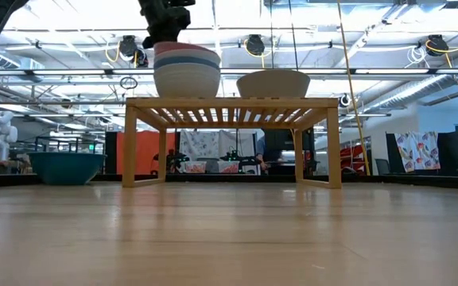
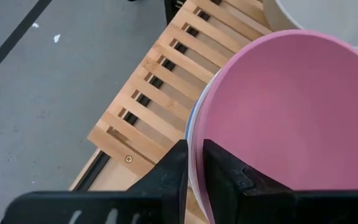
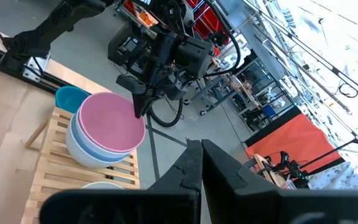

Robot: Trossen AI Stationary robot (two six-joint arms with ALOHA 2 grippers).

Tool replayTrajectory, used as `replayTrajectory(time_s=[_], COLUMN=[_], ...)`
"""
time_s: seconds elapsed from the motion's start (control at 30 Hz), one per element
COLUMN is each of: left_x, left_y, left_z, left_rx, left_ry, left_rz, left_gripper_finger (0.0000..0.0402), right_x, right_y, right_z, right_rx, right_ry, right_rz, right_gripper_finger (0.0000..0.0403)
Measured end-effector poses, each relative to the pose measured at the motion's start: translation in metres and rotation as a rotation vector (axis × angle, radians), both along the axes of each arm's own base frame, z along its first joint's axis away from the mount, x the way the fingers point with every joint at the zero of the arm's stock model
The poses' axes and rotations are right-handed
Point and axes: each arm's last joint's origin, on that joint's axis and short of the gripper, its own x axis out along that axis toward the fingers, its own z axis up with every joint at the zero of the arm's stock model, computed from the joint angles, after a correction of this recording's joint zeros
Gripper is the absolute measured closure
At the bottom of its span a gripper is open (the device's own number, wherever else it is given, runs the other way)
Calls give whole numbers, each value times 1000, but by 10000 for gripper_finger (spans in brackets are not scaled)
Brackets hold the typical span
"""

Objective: Place and stack bowls onto a shelf
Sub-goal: Stack the small pink bowl on top of the small white bowl on the shelf, then stack the large blue bowl on top of the large gray bowl on the shelf

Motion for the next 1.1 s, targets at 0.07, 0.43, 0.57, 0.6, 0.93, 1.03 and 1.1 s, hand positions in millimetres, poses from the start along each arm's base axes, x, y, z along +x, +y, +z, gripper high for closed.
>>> replayTrajectory(time_s=[0.07,0.43,0.57,0.6,0.93,1.03,1.1], left_x=[0,-15,-27,-31,-64,-69,-70], left_y=[-1,-21,-33,-36,-82,-98,-108], left_z=[0,25,39,42,62,69,72], left_rx=[5,73,102,107,112,141,152], left_ry=[4,-71,-107,-113,-97,-115,-132], left_rz=[1,-3,-7,-7,-91,-178,-232], left_gripper_finger=[347,346,346,346,346,346,346], right_x=[0,0,0,0,-1,0,0], right_y=[0,0,0,0,0,0,-1], right_z=[0,0,0,0,-5,-9,-12], right_rx=[0,0,0,4,34,66,115], right_ry=[0,0,-1,-2,40,61,62], right_rz=[0,0,-1,-1,-7,-20,-56], right_gripper_finger=[403,403,403,403,403,403,403])
